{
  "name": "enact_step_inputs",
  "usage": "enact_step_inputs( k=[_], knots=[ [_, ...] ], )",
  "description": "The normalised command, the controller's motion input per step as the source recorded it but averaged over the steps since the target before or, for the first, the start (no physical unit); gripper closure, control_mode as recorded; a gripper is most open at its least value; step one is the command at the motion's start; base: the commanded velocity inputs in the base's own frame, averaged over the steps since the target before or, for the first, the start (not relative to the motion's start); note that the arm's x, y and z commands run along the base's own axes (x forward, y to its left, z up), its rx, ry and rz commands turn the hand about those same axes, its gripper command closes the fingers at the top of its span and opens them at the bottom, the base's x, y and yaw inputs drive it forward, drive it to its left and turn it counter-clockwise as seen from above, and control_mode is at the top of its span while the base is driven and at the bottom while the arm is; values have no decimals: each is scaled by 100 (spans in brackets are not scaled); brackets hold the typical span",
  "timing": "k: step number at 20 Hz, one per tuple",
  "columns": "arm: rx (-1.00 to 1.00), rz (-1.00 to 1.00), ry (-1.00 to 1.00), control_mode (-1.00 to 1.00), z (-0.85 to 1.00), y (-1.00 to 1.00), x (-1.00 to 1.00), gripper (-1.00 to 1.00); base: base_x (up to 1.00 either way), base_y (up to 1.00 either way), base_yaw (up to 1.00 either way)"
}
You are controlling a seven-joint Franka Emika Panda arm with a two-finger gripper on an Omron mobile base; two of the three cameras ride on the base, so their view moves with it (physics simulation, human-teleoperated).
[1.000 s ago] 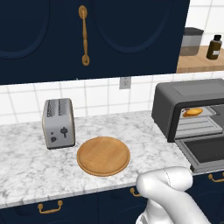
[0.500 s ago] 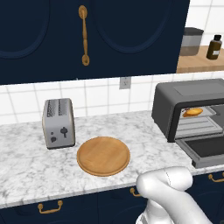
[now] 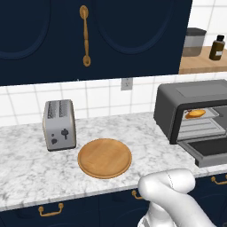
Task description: Pick up the kebab skewer and baguette bread, and place them inside the toaster oven. Close the toaster oven door and start by setting the timer.
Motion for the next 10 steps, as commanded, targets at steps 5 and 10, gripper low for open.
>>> enact_step_inputs(
  k=[5, 10],
  knots=[
    [0, -1, -4, -100, 70, 31, 35, -100, 0, 0, 0],
    [0, 0, -1, -100, 72, 34, 39, -100, 0, 0, 0]
  ],
)
